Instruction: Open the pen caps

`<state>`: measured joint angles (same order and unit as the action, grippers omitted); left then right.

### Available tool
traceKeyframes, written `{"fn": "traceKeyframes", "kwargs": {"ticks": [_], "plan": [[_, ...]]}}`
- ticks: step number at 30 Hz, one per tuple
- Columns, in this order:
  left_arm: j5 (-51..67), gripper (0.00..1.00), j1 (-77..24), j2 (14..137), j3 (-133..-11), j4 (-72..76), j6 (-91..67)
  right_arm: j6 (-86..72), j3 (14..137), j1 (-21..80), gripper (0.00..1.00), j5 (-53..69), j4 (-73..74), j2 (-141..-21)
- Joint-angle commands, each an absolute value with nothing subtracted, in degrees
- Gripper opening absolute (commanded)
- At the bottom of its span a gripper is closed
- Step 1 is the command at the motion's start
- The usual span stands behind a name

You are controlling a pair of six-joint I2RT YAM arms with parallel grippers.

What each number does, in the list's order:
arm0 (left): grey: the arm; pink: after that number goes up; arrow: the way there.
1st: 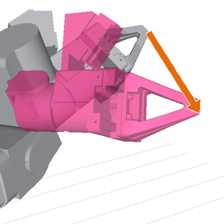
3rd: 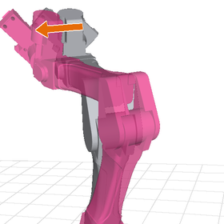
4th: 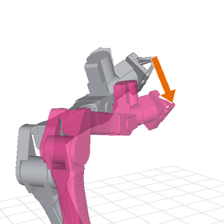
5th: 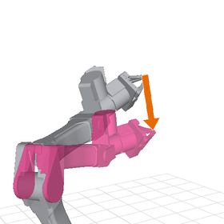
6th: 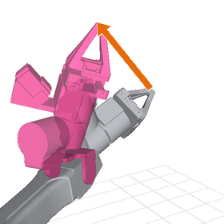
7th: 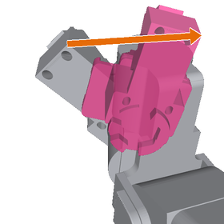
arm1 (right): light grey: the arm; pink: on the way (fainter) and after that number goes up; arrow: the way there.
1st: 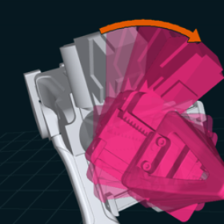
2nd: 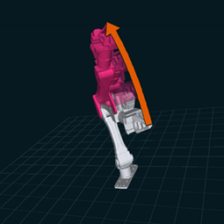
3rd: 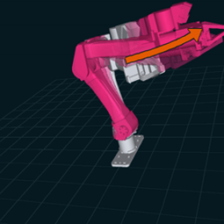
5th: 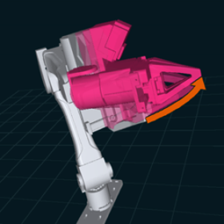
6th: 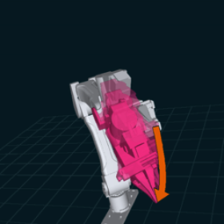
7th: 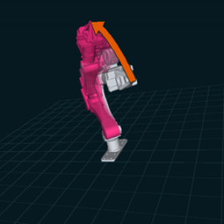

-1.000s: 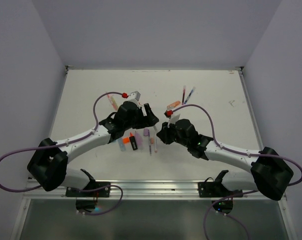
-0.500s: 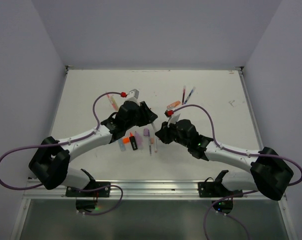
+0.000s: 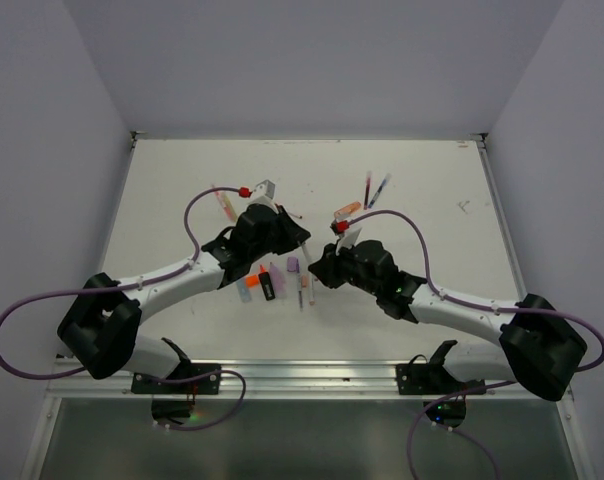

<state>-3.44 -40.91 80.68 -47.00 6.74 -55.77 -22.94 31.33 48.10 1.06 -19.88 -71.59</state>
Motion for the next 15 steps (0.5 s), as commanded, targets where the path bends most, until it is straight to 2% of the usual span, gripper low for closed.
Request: {"fn": "traceKeyframes", "kwargs": {"ticks": [1,2,4,5,7,9,15], "plan": [[-3.9,0.08,-41.2,80.4,-46.8,10.8,-56.4,-24.2,30.7,48.4,0.14,2.4,-24.1,-70.5],[-3.8,0.05,-41.3,80.2,-46.6,10.7,-56.3,-24.3,30.5,48.4,0.23,2.4,-24.4,-70.4],[-3.4,0.00,-41.2,79.8,-46.1,11.2,-55.9,-24.8,30.6,48.3,0.34,2.7,-24.3,-70.4],[-3.4,0.00,-41.3,79.5,-45.9,11.4,-55.7,-24.7,30.9,48.3,0.42,2.8,-24.1,-70.3],[-2.8,0.00,-41.3,79.0,-45.3,12.1,-55.0,-24.6,31.6,48.3,0.49,2.6,-23.6,-70.6],[-2.8,0.00,-41.7,78.6,-44.9,12.4,-54.5,-24.0,33.0,48.3,0.53,2.5,-22.3,-71.0],[-2.7,0.00,-42.7,78.1,-44.6,12.9,-52.4,-21.7,36.9,48.3,0.52,1.5,-20.0,-73.9]]}}
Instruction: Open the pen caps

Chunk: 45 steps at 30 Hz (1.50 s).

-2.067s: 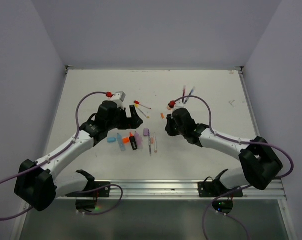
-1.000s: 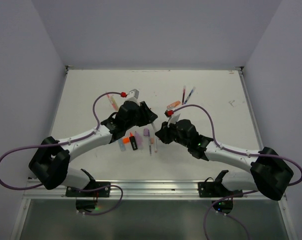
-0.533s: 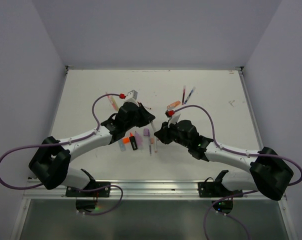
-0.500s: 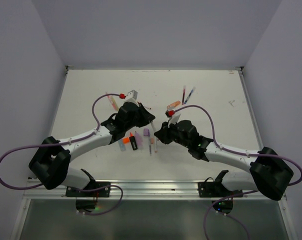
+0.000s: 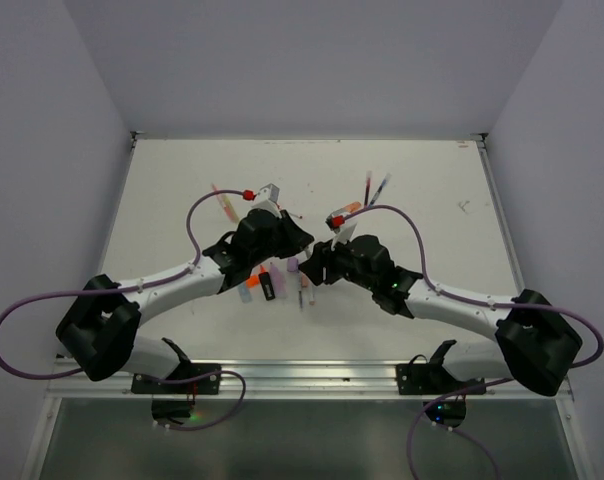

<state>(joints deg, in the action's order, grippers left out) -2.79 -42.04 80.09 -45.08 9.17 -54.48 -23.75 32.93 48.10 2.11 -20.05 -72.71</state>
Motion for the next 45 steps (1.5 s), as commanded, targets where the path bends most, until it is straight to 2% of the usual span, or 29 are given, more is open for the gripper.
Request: {"fn": "traceKeyframes", "kwargs": {"ticks": [1,6,9,10,11,13,20,27,33,41,45], "plan": [[-2.6,0.00,-42.8,78.0,-44.4,13.4,-52.3,-21.5,37.3,48.4,0.51,1.7,-20.0,-75.0],[-2.8,0.00,-43.1,77.0,-44.5,14.5,-51.8,-21.1,39.3,48.3,0.44,2.6,-19.6,-77.3],[-3.5,0.00,-43.1,75.9,-44.4,14.7,-51.5,-20.9,38.8,48.4,0.29,2.4,-19.4,-77.3],[-3.9,0.00,-43.1,75.7,-44.4,14.7,-51.6,-20.8,38.5,48.3,0.21,2.3,-19.3,-77.1],[-4.2,0.00,-43.1,75.1,-44.3,14.7,-51.6,-20.7,37.8,48.3,0.10,2.3,-19.0,-76.8],[-5.8,0.00,-43.1,74.4,-44.6,14.6,-51.6,-20.5,36.9,48.3,0.00,1.8,-18.5,-75.7],[-12.9,0.00,-41.7,72.9,-47.8,15.0,-52.2,-20.0,32.3,48.3,0.00,2.9,-15.7,-72.1],[-22.8,0.00,-36.8,70.6,-46.7,22.7,-58.8,-18.5,29.4,48.4,0.00,5.4,-13.5,-70.0],[-26.3,0.00,-33.1,70.9,-49.5,25.1,-60.1,-17.8,26.8,48.3,0.00,6.5,-13.6,-68.6],[-28.6,0.00,-30.7,71.5,-51.9,25.3,-57.9,-17.5,25.7,48.3,0.00,7.2,-13.5,-67.2],[-23.4,0.00,-30.2,72.3,-52.9,24.4,-56.1,-18.9,25.8,48.4,0.00,5.6,-12.0,-65.8]]}}
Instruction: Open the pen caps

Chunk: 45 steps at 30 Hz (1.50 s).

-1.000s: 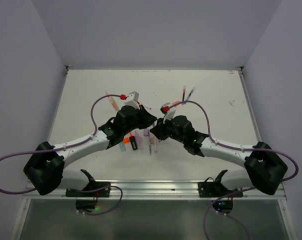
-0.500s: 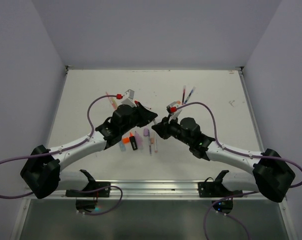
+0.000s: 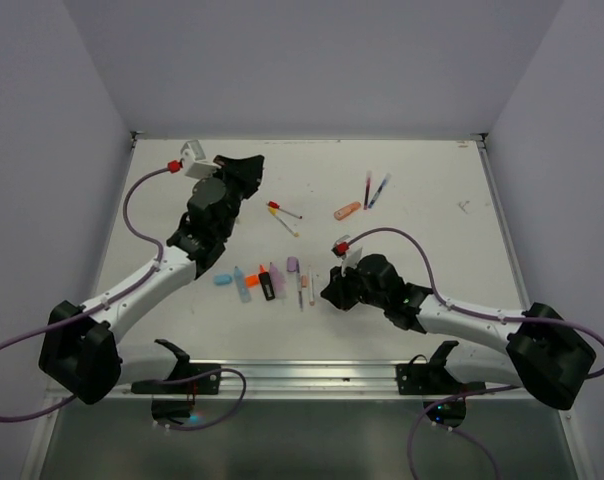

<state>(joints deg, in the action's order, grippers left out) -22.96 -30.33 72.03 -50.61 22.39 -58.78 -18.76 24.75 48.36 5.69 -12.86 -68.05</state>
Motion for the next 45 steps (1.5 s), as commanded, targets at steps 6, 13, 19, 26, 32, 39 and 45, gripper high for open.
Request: {"fn": "traceKeyframes", "kwargs": {"ticks": [6,13,19,26,32,39,45], "plan": [[-11.8,0.00,-33.8,80.8,-63.1,4.6,-44.9,-25.6,27.7,47.6,0.00,-12.5,-4.0,-64.2],[-4.2,0.01,-44.4,88.9,-62.1,-7.4,-43.2,-32.9,29.2,44.1,0.00,-16.3,-0.2,-66.0],[1.0,0.06,-48.1,95.4,-60.0,-9.1,-43.9,-37.3,30.6,43.1,0.00,-14.6,0.4,-70.7],[1.0,0.09,-50.6,101.1,-59.3,-9.6,-44.6,-40.1,30.1,41.2,0.00,-10.5,-4.9,-75.8],[0.6,0.20,-50.6,102.5,-59.0,-9.8,-44.6,-41.0,30.0,41.1,0.00,-6.1,-8.6,-80.7],[-2.6,0.36,-50.6,99.6,-58.0,-10.5,-45.0,-40.3,30.1,41.1,0.00,-4.1,-9.7,-82.1],[-6.1,0.57,-50.6,94.5,-58.3,-12.4,-44.7,-39.6,29.9,41.1,0.00,-4.4,-9.2,-81.6]]}}
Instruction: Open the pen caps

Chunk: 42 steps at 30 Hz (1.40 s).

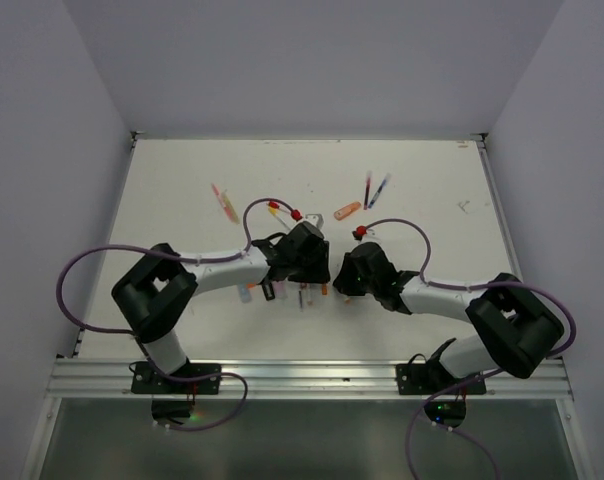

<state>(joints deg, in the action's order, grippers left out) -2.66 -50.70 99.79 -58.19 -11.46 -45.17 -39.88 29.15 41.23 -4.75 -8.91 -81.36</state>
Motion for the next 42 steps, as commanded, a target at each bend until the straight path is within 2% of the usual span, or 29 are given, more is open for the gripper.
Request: {"fn": "traceKeyframes", "kwargs": {"ticks": [1,3,5,7,8,10,14,18,25,30,35,42], "plan": [[-6.9,0.62,-50.7,92.0,-58.3,-12.6,-44.6,-39.4,29.9,41.1,0.01,-4.2,-9.3,-81.6],[-10.3,0.75,-50.5,89.2,-58.5,-13.8,-44.0,-39.3,30.1,41.2,0.05,-3.5,-9.4,-82.1],[-12.6,0.89,-50.5,85.4,-59.1,-15.5,-43.5,-39.2,30.5,41.3,0.14,-2.4,-9.6,-83.2],[-15.1,0.94,-50.0,83.1,-59.6,-16.5,-42.5,-39.3,30.8,41.2,0.20,-1.5,-9.9,-83.8],[-15.5,0.99,-49.6,81.0,-59.9,-17.6,-42.0,-39.4,30.9,41.2,0.27,-1.3,-10.3,-84.2],[-15.6,1.00,-47.5,78.1,-60.0,-18.6,-40.6,-39.6,31.4,41.2,0.33,-1.0,-10.1,-84.2],[-14.4,1.00,-39.3,73.3,-59.2,-21.4,-36.3,-38.9,33.4,41.2,0.53,-1.8,-7.6,-82.2],[-15.1,1.00,-32.2,69.8,-59.5,-24.7,-31.6,-38.0,37.1,41.1,0.66,-7.8,-3.4,-80.3],[-16.2,1.00,-25.7,65.5,-57.7,-27.2,-24.5,-37.9,51.6,38.4,0.68,-23.4,9.2,-84.8],[-15.6,1.00,-25.6,61.5,-54.8,-27.9,-20.9,-40.0,62.6,33.9,0.67,-26.1,15.1,-92.5],[-20.6,1.00,-25.6,57.5,-48.8,-26.1,-18.5,-41.2,70.1,28.8,0.66,-28.7,17.8,-100.8],[-23.1,1.00,-25.6,55.8,-46.2,-25.0,-19.1,-40.2,79.9,21.7,0.54,-27.4,17.8,-109.8]]}}
